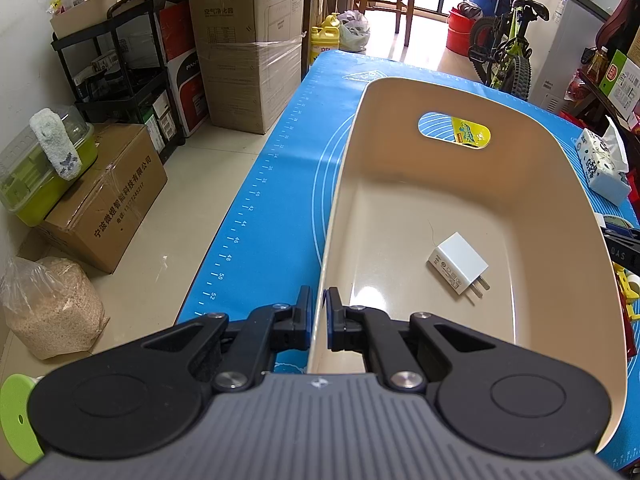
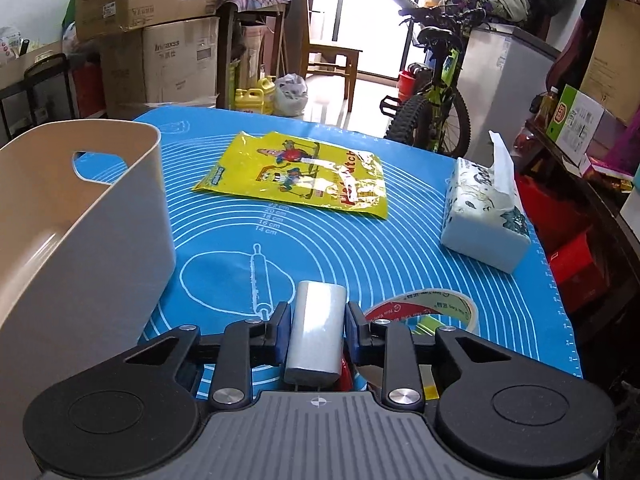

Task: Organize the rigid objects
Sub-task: 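Close the right tool on the second white charger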

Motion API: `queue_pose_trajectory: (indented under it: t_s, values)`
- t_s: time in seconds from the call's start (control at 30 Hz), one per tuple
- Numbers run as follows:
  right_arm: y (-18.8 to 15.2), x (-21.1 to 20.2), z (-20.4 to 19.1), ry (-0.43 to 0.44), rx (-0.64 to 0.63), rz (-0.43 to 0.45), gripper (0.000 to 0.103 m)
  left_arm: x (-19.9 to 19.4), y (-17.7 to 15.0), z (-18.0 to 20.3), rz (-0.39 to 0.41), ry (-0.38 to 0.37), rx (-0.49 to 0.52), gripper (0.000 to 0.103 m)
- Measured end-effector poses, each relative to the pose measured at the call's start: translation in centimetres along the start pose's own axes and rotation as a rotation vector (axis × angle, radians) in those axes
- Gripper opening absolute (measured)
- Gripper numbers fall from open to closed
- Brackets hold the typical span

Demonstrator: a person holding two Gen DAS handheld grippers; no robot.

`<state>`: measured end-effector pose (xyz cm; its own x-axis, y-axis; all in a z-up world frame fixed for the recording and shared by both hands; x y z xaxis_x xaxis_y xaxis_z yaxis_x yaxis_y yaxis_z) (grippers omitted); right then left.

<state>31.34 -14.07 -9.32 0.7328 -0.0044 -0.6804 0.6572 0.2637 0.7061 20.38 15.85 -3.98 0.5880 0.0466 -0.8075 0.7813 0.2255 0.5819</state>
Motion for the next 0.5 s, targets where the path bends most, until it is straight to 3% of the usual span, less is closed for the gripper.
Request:
queue_pose_trajectory:
  t_s: [0.5]
  values:
    - [1.8,-5.1,1.1,0.003,0.045,0.13,0.036,0.0,0.0,-0.1,-0.001,0.0,-0.001,0.008]
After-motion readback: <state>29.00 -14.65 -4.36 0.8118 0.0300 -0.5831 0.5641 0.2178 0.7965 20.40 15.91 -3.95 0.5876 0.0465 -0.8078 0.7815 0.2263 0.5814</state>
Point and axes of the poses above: each gripper's, at about its wrist camera, not at the fingertips, and x roughly the way its jaws point, z to its right, y to its top, the point moved 3 cm from there along x, roughly the way its jaws point, and after that the axes turned 7 degrees about -x, right-handed, at the moved point
